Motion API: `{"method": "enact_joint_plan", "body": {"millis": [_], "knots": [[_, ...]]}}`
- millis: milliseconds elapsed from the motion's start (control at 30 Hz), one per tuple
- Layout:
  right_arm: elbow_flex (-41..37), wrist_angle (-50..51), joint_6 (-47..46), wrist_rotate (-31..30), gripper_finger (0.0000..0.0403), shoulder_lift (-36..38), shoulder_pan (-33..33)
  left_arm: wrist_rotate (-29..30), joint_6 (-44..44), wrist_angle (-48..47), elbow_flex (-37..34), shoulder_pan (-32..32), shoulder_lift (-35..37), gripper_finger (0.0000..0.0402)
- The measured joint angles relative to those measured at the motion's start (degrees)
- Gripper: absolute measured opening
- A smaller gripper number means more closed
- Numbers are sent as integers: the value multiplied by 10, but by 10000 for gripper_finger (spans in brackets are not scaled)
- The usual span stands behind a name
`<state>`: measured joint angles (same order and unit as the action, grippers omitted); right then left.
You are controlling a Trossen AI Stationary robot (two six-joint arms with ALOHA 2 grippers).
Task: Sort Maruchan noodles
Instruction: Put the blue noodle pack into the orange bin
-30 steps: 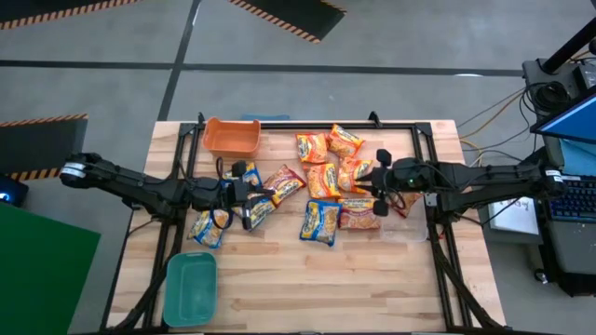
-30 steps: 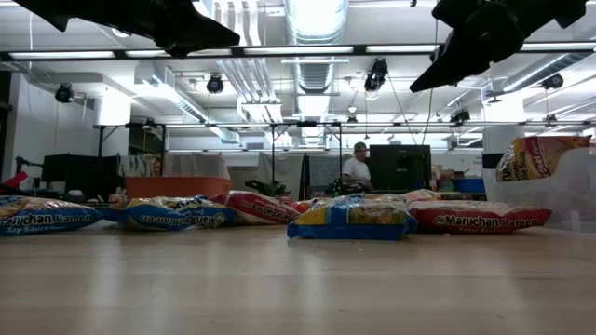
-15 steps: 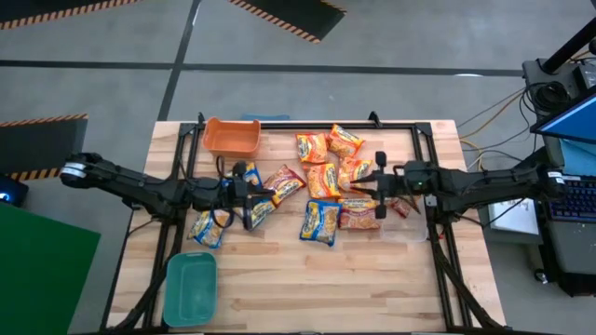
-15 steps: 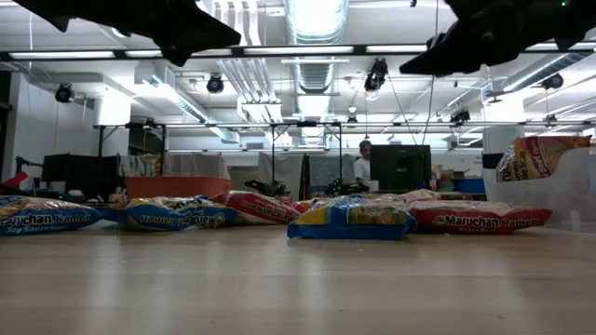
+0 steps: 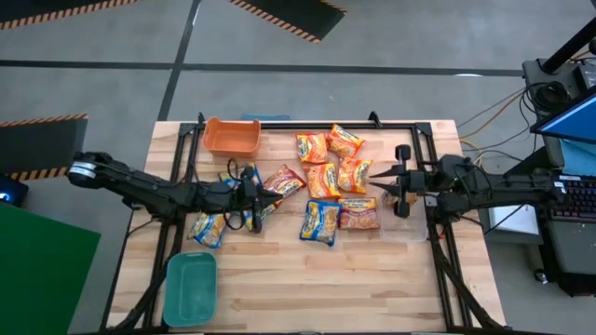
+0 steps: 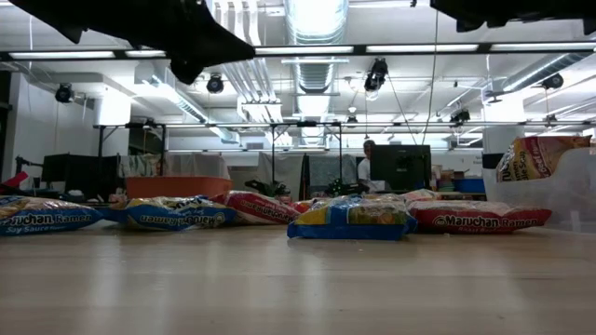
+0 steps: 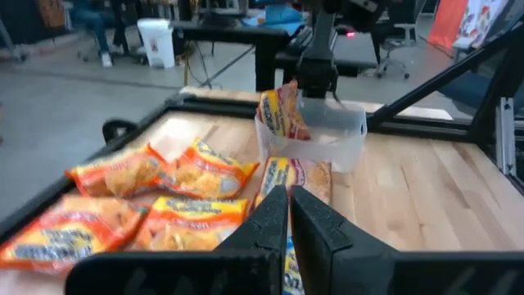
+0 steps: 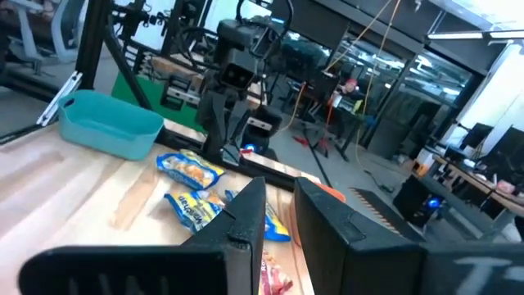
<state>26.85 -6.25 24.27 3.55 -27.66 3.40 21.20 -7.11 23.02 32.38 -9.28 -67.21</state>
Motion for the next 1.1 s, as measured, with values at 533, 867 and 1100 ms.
{"method": "enact_joint_plan", "body": {"millis": [533, 867, 1100], "knots": [[-10, 1, 28, -1, 59, -6, 0, 76, -99, -359, 186, 30, -155, 138], [-10, 18, 23, -6, 59, -6, 0, 6, -162, -627, 301, 28, -251, 216], [-10, 23, 13, -6, 59, -6, 0, -58, -228, -700, 318, 5, -265, 217]]}}
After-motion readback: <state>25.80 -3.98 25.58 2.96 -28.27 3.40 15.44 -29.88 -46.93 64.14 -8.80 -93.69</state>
